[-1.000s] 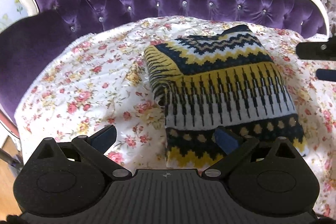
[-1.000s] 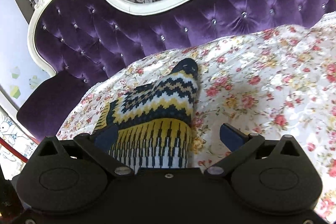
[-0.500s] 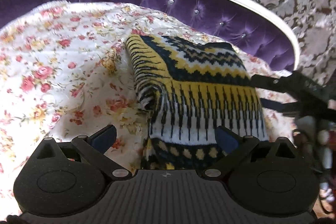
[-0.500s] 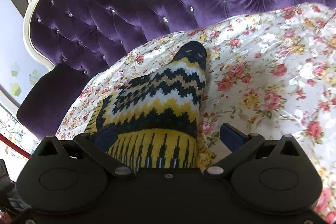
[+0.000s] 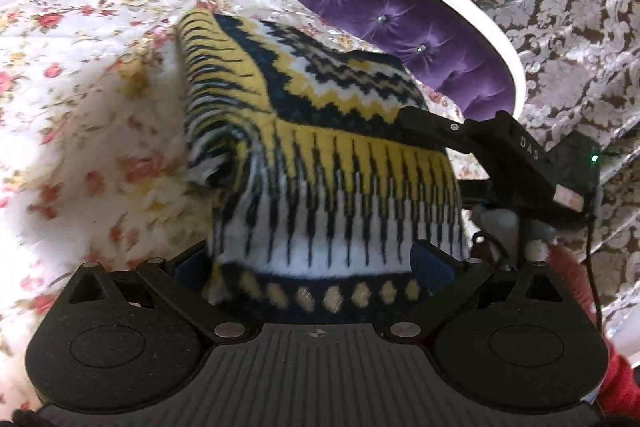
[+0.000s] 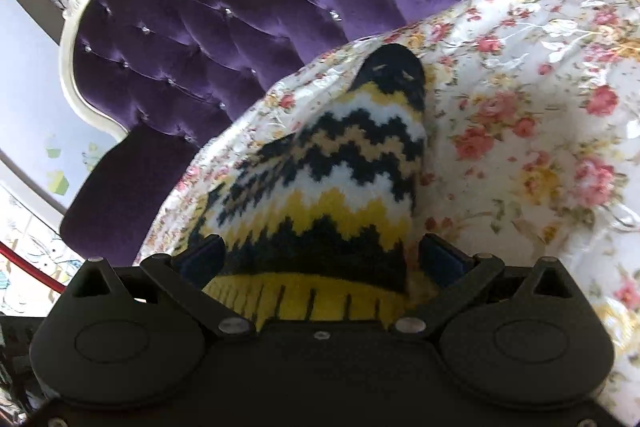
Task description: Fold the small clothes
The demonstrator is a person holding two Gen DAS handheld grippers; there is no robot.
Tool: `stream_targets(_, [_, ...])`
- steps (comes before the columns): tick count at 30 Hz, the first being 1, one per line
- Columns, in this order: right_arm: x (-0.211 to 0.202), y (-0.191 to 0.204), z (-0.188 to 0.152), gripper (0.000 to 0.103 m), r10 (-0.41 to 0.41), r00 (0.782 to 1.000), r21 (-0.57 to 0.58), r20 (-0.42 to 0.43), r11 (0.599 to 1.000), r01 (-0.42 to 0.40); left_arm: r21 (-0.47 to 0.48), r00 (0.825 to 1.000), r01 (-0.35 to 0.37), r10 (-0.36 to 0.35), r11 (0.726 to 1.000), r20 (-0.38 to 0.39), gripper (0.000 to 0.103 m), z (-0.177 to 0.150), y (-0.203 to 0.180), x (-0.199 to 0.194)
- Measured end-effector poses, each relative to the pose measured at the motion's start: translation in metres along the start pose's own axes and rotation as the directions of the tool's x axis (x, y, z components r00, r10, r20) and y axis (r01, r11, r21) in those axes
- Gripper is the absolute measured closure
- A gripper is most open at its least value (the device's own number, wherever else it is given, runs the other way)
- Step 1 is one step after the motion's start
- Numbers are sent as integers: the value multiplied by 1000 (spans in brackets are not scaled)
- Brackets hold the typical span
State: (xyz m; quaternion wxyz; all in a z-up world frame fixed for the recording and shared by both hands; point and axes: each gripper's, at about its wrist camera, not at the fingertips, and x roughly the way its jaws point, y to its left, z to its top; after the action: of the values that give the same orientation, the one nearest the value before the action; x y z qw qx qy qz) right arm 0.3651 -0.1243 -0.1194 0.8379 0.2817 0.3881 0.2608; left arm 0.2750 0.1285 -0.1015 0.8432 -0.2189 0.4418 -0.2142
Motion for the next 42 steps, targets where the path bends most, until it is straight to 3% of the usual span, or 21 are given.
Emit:
stream_targets(4, [7,-2,3,0,36,999,10,-16,999,-36,-102,992,124,-123,987,14,4,3,9,6])
stream_targets(5, [7,-3,4,0,43,999,6,-24,999,-42,-131,987,161,-159,978,20,18,3,11,7])
stream_targets(6, [7,-3,5,0,53,998,3,-31,999,-53,-156,983,183,-182,971,23,45,1,13,9])
stream_targets(7, [5,-4,5,1,62,998,3,-31,998,-62,-167,984,176,-175,970,20,60,1,14,11])
stream_targets(8, [4,-4,5,15,53,998,8,-29,999,-52,-167,987,159,-159,973,15,74,1,13,11])
stream_targets(10, [-2,3,3,41,-22,999,-28,-44,999,21,-170,985,172,-172,970,17,74,-1,10,8])
stream_targets(18, [-63,21,-31,44,-39,990,22,-139,999,42,-125,962,264,-271,956,-43,76,-31,-31,-31])
stream_targets(25, [-135,49,-95,43,-38,981,60,-188,997,50,-76,947,293,-300,953,-117,75,-95,-66,-83])
stream_targets(30, [-179,58,-146,38,10,977,93,-211,996,10,-62,943,291,-297,955,-152,73,-148,-78,-118])
stream_targets(32, [-192,59,-164,22,-4,980,83,-198,996,21,-44,960,236,-240,971,-145,72,-166,-78,-124])
stream_targets(35, [-208,58,-180,19,-119,982,19,-145,992,123,24,995,44,-41,999,-93,64,-192,-73,-128])
stream_targets(36, [-212,59,-182,19,-158,980,-1,-123,987,159,30,997,-9,11,1000,-73,59,-197,-71,-128])
stream_targets(38, [-222,63,-186,15,-210,975,-32,-76,978,208,-2,998,-44,44,999,-32,57,-203,-68,-131])
stream_targets(40, [-231,70,-187,9,-207,978,-46,-21,977,206,-13,997,-69,70,998,36,57,-202,-71,-141])
stream_targets(42, [-239,83,-185,0,-208,977,-85,38,974,210,13,985,-120,118,993,129,56,-198,-80,-154])
